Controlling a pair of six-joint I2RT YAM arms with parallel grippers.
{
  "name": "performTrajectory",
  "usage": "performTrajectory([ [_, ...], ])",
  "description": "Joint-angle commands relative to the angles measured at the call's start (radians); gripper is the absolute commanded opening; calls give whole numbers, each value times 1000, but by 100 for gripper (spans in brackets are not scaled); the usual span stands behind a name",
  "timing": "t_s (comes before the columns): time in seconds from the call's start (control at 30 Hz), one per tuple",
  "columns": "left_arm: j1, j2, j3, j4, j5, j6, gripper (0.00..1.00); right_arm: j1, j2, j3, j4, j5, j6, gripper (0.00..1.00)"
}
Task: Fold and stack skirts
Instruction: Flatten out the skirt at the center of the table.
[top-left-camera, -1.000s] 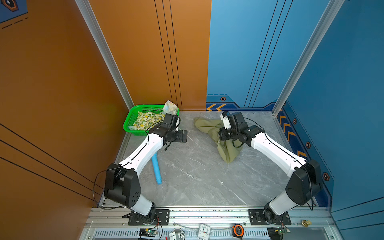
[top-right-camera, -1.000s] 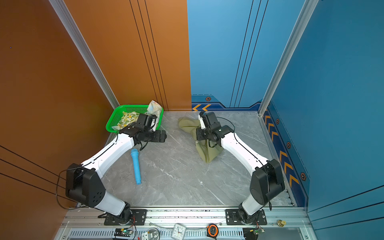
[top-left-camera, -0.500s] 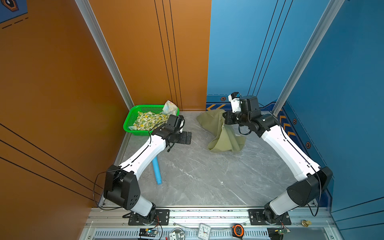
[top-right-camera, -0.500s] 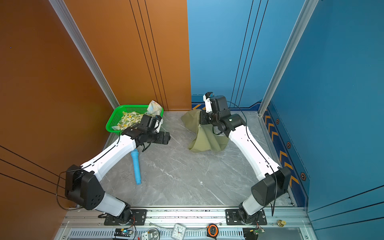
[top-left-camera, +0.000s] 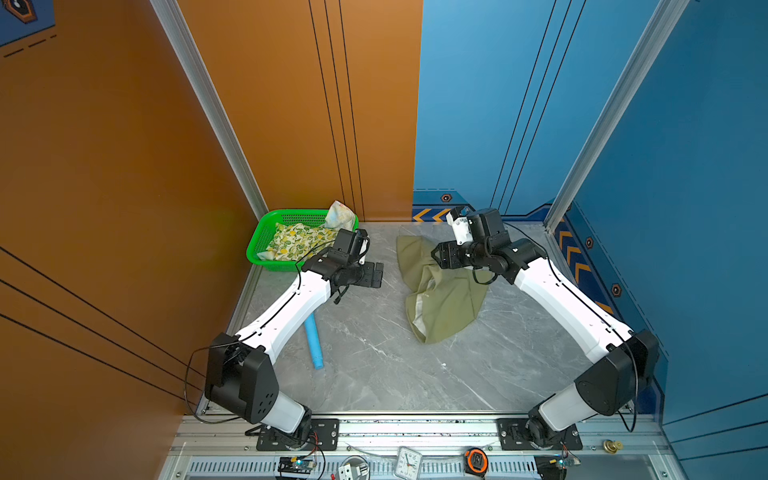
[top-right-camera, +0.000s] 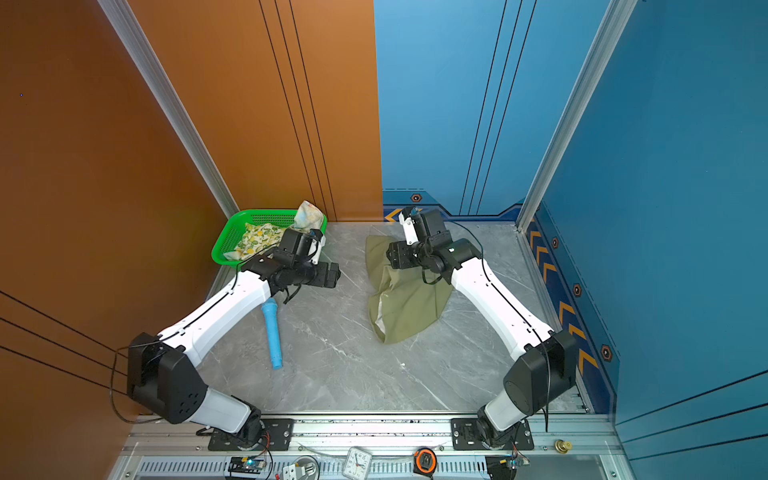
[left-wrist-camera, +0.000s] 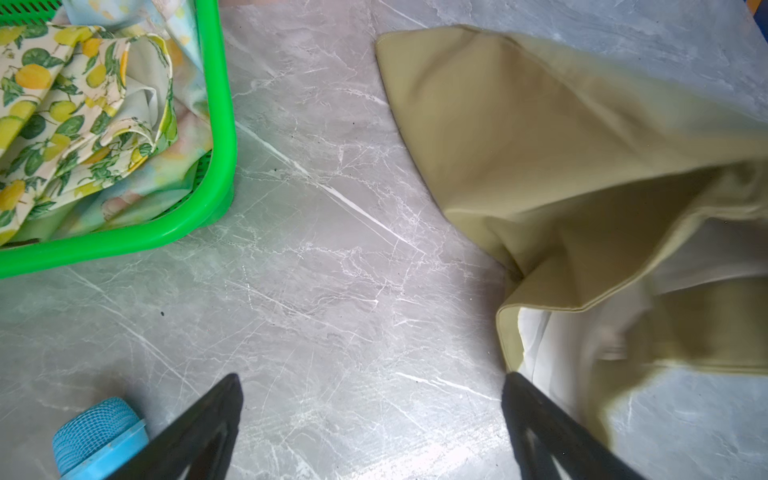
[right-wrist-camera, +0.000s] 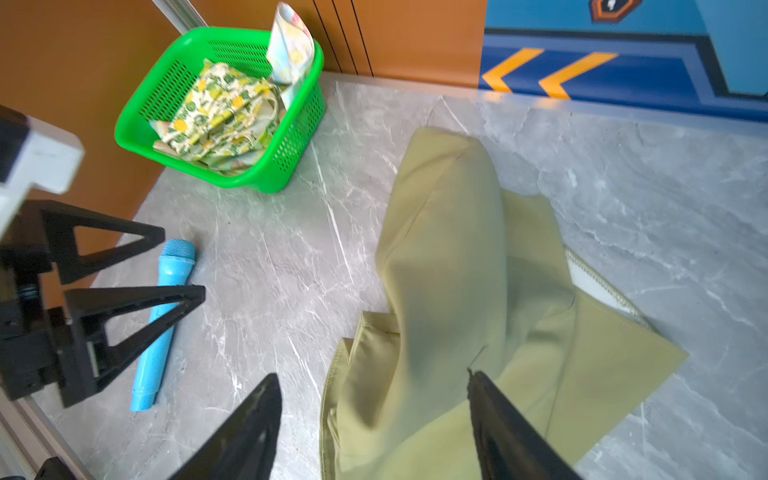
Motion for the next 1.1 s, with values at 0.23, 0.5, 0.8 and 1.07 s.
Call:
performTrajectory([
  [0.23,-115,52,-15,13,-116,107,98,115,-205,-299,-42,305,144,73],
  [0.5,-53,60,-6,11,-91,41,98,335,-203,-480,-3,348,266,69],
  [0.8,7,54,-1,11,-85,18,98,496,16,-440,42,383,323,66],
  [1.07,14,46,-5,11,-86,15,98,506,171,-399,74,408,317,61],
])
